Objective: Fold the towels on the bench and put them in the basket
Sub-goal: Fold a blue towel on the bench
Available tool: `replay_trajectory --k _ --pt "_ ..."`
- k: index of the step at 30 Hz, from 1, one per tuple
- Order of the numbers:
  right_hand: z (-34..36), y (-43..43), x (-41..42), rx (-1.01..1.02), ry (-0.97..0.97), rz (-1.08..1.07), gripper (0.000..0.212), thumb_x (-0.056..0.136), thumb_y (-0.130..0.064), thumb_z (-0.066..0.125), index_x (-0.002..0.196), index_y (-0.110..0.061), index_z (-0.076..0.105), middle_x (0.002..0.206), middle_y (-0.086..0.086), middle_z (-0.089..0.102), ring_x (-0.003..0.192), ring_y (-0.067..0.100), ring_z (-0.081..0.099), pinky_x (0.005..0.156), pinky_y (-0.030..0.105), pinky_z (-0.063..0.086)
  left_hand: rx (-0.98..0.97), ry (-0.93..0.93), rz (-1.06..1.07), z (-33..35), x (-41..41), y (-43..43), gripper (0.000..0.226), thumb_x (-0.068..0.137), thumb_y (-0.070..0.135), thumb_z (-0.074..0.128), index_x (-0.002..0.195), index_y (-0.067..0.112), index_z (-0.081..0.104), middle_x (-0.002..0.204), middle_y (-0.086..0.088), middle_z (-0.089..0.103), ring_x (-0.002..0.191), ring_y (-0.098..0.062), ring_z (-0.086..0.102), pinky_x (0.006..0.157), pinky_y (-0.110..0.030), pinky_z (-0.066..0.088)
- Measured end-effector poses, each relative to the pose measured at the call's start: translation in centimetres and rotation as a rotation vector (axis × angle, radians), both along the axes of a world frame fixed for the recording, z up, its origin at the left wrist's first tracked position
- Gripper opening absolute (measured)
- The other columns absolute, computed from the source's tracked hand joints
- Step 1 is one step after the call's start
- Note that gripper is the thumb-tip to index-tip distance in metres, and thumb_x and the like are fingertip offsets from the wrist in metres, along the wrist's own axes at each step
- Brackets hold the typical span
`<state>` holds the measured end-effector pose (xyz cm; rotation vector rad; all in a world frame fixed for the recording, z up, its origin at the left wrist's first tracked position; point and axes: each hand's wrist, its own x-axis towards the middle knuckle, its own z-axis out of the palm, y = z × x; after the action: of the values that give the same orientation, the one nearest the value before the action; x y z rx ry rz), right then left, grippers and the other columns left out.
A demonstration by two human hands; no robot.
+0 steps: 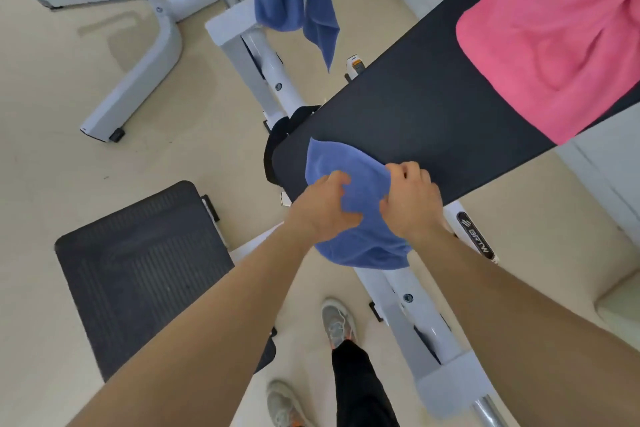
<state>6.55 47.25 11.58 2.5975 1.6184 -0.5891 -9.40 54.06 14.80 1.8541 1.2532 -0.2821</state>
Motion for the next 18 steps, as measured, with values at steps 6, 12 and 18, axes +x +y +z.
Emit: replay_trajectory --k 6,12,18 --pt "-4.8 -0.7 1.2 0.089 -0.149 0.023 0.017 0.082 -0.014 0.069 0.099 -0.015 0.067 0.081 0.004 0.064 0.078 0.030 0.058 0.070 0.039 0.039 0.404 0.000 -0.122 -6.2 5.6 1.4 0.060 0.087 0.024 0.066 0.142 0.034 0.043 0.154 -0.006 0.022 0.118 -0.028 0.042 0.079 -0.036 0.050" --pt "-1.0 -2.0 1.0 0.105 0.350 -0.119 0.009 0.092 -0.020 0.052 0.092 -0.023 0.060 0.089 -0.005 0.052 0.074 0.023 0.054 0.068 0.037 0.043 0.443 0.027 -0.324 -4.9 3.6 1.2 0.020 0.094 0.039 0.059 0.107 0.027 0.069 0.132 0.002 0.052 0.112 -0.030 0.045 0.084 -0.041 0.050" --pt "7.1 -3.9 -0.9 -0.061 0.527 -0.076 0.010 0.083 -0.019 0.054 0.075 -0.026 0.055 0.069 -0.004 0.058 0.065 0.021 0.054 0.053 0.030 0.039 0.290 0.091 -0.411 4.5 -0.7 0.1 0.024 0.095 0.041 0.054 0.106 0.023 0.065 0.106 0.006 0.059 0.102 -0.022 0.044 0.078 -0.033 0.044"
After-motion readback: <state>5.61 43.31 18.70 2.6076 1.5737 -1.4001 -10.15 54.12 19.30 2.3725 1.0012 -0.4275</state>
